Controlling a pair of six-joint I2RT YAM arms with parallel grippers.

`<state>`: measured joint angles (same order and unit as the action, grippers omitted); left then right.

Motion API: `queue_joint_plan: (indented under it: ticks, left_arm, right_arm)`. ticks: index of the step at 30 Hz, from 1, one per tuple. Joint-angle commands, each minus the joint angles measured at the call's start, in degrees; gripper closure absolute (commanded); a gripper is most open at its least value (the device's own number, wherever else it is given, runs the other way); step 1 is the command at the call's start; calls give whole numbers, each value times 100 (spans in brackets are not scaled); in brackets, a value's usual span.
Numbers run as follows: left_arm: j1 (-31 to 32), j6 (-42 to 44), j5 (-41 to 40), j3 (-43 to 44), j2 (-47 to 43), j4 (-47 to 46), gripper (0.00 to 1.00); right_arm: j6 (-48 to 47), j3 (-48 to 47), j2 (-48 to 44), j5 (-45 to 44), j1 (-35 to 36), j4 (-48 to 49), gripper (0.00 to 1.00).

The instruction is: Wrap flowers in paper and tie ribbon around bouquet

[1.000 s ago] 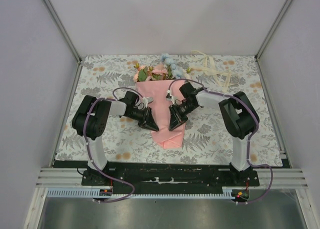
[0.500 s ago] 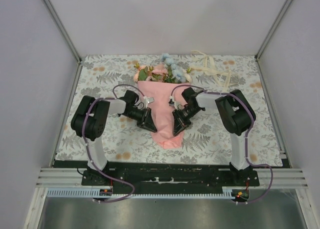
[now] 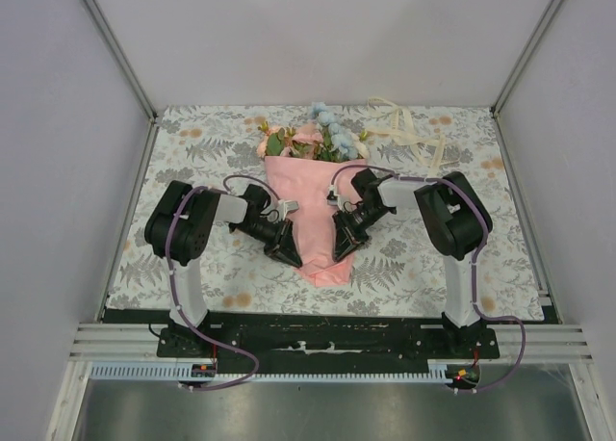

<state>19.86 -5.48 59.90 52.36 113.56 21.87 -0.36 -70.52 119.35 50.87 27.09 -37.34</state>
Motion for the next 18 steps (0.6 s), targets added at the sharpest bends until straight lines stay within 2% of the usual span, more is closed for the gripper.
queue_joint_plan:
  ticks: [1,4,7,10,14,18]
  left_arm:
    - [-61,539,-1226,186,96,510,77]
    - [-87,854,-1095,415,-52,713,76]
    - [-35,1083,-411,652,-500,766,74]
    - [342,1040,-14,854,-852,583,73]
    - [808,418,-136,952,-836,-119,73]
    - [1230,-391,-557,662,-607,-1043,74]
  right_arm:
    - [-69,48,-113,-359,-151,-159,77]
    - [-17,-84,-88,-324,-397,-177,76]
    - [-69,-199,9,-332,-503,-256,76]
    - [27,-243,149,-131,-486,-230,76]
    - [220,-287,343,-86,-468,-230,77]
    - [229,-217,387,-95,-468,-203,77]
